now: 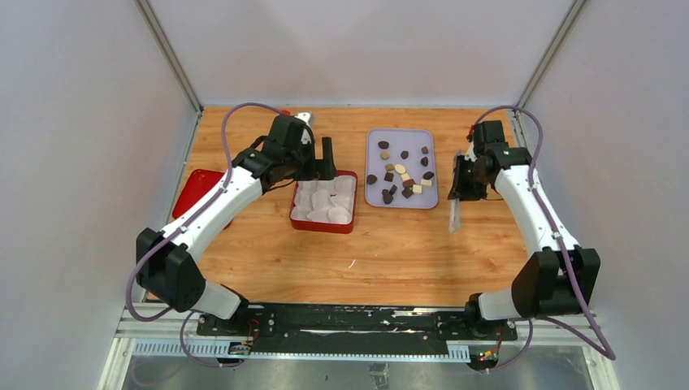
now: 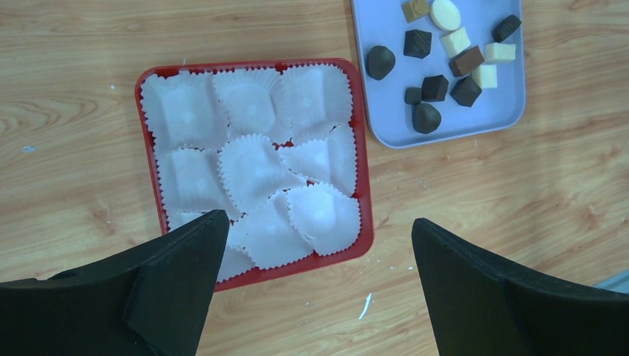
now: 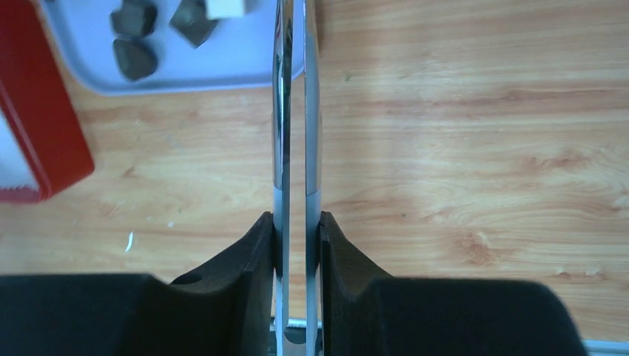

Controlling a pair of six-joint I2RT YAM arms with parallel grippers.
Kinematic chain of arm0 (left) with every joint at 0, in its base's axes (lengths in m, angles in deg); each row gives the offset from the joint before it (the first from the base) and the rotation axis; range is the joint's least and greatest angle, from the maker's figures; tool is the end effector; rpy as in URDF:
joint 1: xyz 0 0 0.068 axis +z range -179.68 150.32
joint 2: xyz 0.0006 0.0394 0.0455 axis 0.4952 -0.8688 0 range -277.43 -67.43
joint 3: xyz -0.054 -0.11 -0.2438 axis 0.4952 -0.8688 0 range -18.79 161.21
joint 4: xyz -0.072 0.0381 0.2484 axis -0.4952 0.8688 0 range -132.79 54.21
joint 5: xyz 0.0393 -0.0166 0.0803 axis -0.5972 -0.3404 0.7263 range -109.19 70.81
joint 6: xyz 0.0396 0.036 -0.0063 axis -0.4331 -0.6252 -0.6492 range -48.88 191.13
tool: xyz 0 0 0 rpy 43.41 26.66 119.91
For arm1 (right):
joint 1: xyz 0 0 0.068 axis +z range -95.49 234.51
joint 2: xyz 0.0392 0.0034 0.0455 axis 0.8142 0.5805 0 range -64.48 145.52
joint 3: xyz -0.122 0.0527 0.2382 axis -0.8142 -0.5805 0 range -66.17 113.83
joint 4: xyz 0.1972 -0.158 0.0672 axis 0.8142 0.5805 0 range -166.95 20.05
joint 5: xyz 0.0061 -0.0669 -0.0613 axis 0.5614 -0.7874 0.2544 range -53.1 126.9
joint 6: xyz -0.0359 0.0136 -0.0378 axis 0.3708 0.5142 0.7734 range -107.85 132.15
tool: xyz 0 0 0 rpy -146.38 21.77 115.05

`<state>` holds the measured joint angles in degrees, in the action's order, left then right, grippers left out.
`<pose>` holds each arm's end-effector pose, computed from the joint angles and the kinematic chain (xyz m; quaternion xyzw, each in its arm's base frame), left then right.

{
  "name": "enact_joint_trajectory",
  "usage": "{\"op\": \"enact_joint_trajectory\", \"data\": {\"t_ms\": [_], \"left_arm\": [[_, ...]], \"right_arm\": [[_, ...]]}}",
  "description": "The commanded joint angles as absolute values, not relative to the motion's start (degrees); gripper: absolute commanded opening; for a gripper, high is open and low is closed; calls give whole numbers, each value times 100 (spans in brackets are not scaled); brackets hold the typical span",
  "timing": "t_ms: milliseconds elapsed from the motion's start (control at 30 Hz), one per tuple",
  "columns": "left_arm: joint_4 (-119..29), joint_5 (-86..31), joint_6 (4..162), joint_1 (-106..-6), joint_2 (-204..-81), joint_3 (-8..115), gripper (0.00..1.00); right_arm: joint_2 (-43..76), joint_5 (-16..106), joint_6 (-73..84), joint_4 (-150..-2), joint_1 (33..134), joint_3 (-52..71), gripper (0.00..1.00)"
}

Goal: Pack the chocolate

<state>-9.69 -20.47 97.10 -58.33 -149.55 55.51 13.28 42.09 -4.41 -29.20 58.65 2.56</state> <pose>0.2783 -0.1530 0.3294 0.0259 0.9093 -0.1996 0.3643 0.2744 0.0232 0.3007 0.0907 0.9531 0.0939 0.2731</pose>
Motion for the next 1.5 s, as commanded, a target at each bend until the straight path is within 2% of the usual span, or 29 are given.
{"op": "enact_joint_trajectory", "data": {"t_ms": [0, 233, 467, 1467], "left_arm": [[-1000, -2208, 9718, -5860, -15166, 5707, 100], [-958, -2174, 9642, -5860, -15180, 5654, 100], [-937, -2116, 9688, -5860, -15122, 5565, 100], [-827, -1928, 9670, -5860, -15092, 5535, 100]], "right_arm": [[1756, 4968, 260, -1168, 6280, 977, 20], [2225, 4733, 508, -495, 7277, 1546, 34], [2521, 4566, 363, -664, 7440, 1497, 46], [3860, 4001, 531, -1376, 7596, 2134, 47]]}}
